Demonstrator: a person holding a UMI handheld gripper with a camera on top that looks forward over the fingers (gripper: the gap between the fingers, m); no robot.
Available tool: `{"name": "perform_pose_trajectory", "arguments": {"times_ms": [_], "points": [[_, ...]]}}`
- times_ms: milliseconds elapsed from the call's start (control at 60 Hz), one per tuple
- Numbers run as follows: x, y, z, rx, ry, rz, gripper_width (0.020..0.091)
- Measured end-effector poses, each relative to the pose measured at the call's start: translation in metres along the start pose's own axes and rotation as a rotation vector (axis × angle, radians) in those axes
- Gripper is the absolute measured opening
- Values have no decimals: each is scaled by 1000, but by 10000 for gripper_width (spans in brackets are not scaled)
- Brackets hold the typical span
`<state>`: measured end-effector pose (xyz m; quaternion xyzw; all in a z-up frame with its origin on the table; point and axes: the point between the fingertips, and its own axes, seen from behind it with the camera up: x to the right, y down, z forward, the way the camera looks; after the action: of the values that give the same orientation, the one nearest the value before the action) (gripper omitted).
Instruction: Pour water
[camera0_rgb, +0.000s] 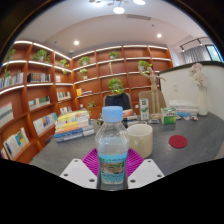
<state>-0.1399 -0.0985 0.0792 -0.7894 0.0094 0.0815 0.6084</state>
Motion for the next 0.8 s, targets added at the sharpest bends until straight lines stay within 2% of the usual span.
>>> {"name": "perform_pose_trajectory", "arguments": {"times_ms": [200, 350, 633, 800], "points": [[-54, -20, 29, -20, -112, 375, 297], [-63, -47, 44, 5, -171, 742, 296], [-42, -112, 55, 206, -340, 1423, 315], [-32, -114, 63, 218, -376, 1719, 312]]}}
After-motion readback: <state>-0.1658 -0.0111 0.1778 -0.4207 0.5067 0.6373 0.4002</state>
